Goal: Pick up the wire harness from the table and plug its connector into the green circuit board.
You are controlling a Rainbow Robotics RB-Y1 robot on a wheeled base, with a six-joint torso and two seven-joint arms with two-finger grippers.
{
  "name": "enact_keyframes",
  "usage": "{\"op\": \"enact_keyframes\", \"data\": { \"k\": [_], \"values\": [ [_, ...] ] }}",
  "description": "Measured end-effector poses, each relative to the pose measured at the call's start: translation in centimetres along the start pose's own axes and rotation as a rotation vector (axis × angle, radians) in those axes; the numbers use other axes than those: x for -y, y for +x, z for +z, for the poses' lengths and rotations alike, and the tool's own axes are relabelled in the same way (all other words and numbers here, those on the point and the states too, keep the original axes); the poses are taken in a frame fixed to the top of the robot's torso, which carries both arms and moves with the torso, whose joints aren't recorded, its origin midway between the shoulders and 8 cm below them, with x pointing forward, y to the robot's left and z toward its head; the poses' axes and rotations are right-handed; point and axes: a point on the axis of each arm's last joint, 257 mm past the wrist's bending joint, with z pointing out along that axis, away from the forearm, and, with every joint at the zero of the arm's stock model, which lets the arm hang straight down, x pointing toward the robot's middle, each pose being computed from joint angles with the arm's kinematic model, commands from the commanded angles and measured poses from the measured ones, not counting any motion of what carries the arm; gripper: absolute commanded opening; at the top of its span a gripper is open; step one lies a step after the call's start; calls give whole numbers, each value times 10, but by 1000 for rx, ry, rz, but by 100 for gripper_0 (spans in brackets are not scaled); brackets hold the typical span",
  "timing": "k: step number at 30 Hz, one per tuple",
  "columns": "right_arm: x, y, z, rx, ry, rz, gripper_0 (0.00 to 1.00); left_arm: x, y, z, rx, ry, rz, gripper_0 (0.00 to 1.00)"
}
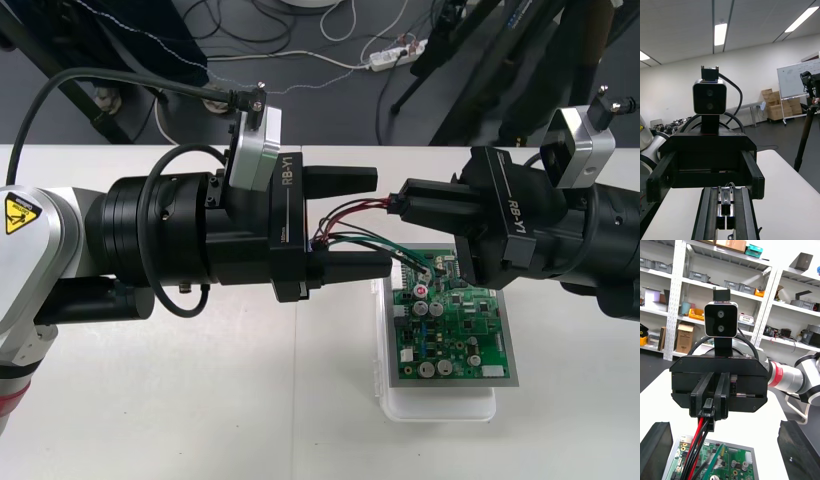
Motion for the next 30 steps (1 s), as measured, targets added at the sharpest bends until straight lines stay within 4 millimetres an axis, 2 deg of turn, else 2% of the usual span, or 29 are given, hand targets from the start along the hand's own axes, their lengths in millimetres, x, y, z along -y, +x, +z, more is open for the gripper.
{"op": "enact_keyframes", "data": {
  "k": [3,9,18,21,25,30],
  "values": [
    [-1,-2,0,8,-3,4,0,0,0,0,0,1,-1,76],
    [-7,-5,-2,28,-20,18,0,2,0,3,-1,10,2,57],
    [-8,-6,-2,32,-26,21,0,3,-3,5,-2,17,11,55],
    [-9,-6,-2,32,-27,21,0,3,-2,5,-2,17,12,40],
    [-10,-5,-2,31,-29,22,0,3,-1,6,-5,18,12,30],
    [-11,-5,-2,30,-32,23,0,4,-1,8,-1,16,7,29]
  ]
}}
